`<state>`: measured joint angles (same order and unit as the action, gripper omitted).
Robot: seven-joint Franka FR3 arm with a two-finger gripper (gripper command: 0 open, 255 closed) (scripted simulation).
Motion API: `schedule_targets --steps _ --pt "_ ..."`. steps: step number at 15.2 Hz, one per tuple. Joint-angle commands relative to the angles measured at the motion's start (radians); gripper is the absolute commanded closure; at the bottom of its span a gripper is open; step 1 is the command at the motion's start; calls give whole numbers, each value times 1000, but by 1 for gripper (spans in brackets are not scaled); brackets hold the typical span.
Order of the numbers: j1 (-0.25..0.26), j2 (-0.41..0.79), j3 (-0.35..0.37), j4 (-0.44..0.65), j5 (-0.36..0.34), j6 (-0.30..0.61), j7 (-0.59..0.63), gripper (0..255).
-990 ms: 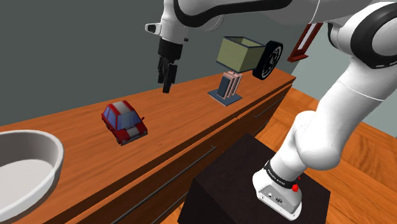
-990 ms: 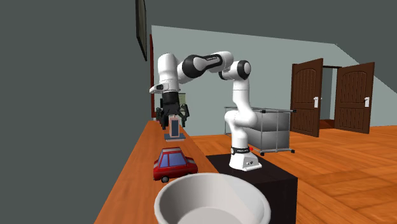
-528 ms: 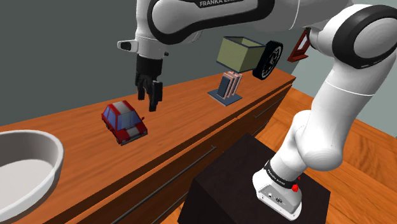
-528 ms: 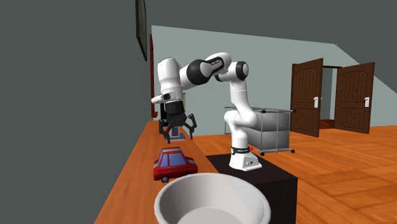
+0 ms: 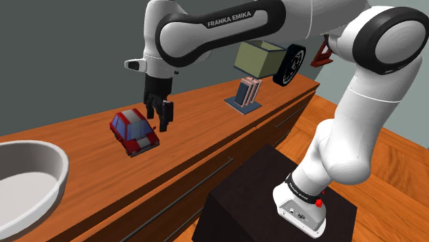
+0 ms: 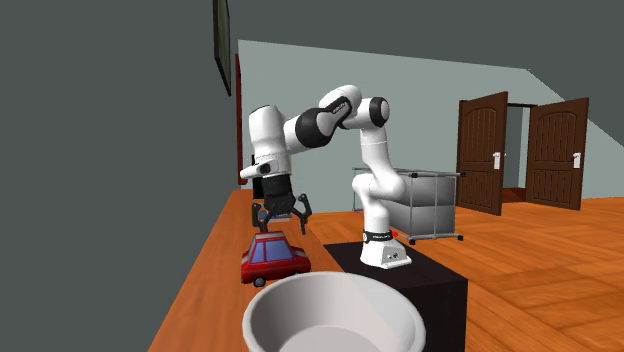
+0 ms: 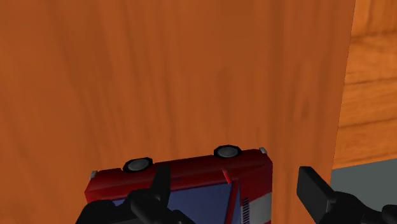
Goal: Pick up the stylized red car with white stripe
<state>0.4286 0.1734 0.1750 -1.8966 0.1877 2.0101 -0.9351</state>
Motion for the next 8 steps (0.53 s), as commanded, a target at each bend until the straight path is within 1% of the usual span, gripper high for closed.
schedule_targets --steps 1,2,8 --pt "2 5 1 -5 0 11 1 0" --pt "2 6 1 -5 0 12 1 255" --pt "2 7 1 -6 0 14 1 255"
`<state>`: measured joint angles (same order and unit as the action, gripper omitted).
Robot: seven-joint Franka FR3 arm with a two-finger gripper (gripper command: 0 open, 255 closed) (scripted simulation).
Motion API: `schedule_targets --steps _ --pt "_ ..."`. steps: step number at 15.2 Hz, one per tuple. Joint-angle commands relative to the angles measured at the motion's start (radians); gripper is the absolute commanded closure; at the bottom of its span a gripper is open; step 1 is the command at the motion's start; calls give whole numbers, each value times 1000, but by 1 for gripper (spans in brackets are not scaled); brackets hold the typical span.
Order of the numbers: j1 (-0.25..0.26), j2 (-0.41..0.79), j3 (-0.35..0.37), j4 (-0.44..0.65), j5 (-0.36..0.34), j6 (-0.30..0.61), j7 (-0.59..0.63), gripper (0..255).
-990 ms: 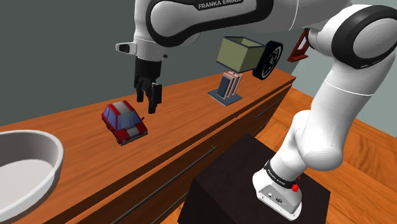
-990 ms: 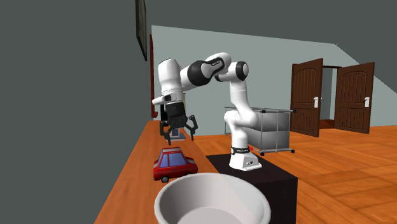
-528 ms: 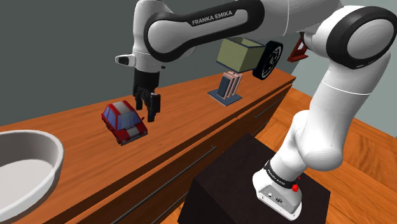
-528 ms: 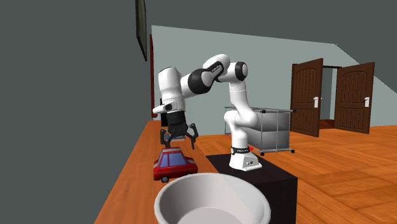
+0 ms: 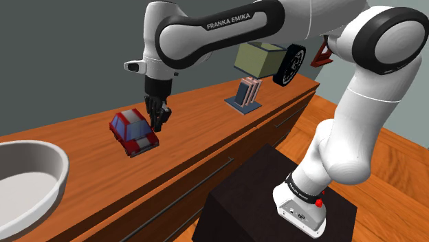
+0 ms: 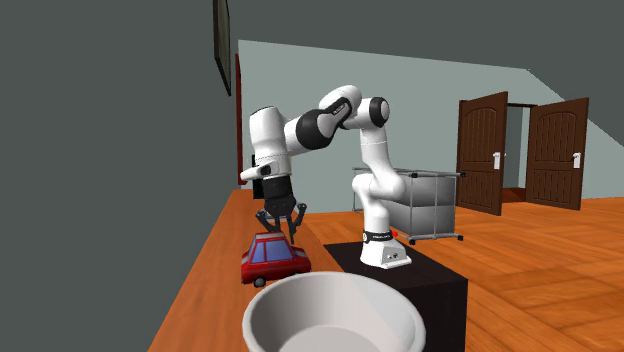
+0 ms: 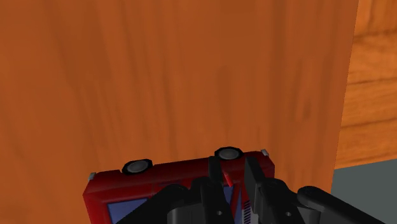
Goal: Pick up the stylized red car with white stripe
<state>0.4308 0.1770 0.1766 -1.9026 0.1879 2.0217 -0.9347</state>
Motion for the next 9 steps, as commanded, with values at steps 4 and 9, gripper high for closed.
schedule_targets --steps 4,9 --pt "-1 -4 -1 8 0 -13 2 255" --pt "-3 -24 -1 50 -2 -74 11 255"
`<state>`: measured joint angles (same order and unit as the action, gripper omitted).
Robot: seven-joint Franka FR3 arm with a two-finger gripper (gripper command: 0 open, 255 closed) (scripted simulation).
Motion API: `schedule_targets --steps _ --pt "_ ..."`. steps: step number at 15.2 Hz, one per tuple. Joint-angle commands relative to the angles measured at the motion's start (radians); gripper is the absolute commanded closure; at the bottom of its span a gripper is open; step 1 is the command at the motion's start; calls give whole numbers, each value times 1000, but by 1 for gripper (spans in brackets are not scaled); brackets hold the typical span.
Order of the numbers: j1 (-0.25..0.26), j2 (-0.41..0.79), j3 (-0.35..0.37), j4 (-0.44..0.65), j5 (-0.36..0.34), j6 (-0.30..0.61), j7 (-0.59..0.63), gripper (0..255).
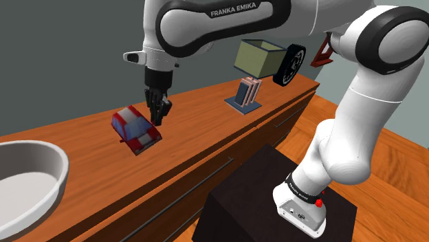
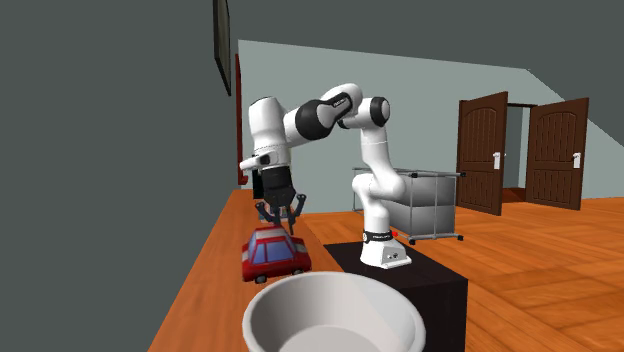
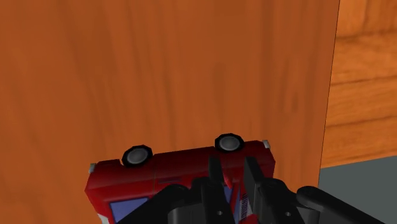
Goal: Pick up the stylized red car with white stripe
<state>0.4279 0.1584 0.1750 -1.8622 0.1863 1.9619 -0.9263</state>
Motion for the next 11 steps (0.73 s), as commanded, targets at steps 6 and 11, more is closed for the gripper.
schedule_targets --steps 6,11 --pt "-2 -24 0 67 -2 -89 15 255" --pt "-2 -31 0 100 -3 -129 21 255"
